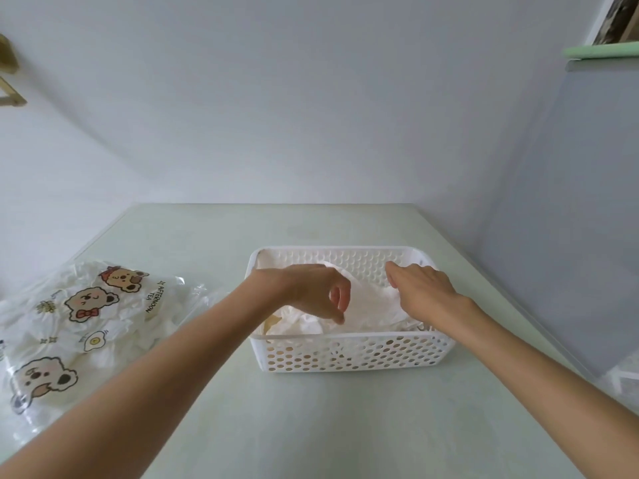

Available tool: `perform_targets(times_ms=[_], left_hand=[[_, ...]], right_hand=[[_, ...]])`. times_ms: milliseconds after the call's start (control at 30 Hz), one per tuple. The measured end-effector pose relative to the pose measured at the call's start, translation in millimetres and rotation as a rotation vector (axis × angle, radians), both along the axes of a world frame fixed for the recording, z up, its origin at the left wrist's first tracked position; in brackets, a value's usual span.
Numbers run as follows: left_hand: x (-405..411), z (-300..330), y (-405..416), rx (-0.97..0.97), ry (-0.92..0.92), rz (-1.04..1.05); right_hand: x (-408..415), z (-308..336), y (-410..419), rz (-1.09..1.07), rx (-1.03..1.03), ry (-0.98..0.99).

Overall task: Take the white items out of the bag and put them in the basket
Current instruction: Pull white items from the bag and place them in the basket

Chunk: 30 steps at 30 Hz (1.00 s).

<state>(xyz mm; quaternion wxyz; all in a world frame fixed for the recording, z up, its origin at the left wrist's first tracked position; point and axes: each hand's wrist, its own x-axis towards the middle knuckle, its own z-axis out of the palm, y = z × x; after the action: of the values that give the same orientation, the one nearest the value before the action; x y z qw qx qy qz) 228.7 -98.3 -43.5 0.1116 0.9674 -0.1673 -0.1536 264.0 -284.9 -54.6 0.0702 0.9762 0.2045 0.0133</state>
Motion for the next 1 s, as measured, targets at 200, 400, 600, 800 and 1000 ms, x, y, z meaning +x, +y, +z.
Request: perform_targets(times_ms=[200, 400, 600, 800, 1000], left_hand=[[1.2, 5.7, 21.8, 0.265, 0.016, 0.020], [-6.6, 16.9, 41.1, 0.370, -0.026, 0.049], [-6.3, 32.6, 22.1, 0.030, -0.224, 0.042], [7.0, -20.9, 2.8, 0.220, 0.070, -0.082], [-0.1, -36.3, 28.2, 0.354, 0.101, -0.047]], right_hand=[[2.3, 1.1, -3.8, 0.020, -0.007, 0.019], [4.1, -2.5, -3.2, -0.017, -0.080, 0.094], [3.4, 48.4, -13.8, 0.011, 0.397, -0.024], [4.3, 18.7, 27.5, -0.021, 0.250, 0.542], [29.1, -2.5, 12.7, -0.123, 0.122, 0.685]])
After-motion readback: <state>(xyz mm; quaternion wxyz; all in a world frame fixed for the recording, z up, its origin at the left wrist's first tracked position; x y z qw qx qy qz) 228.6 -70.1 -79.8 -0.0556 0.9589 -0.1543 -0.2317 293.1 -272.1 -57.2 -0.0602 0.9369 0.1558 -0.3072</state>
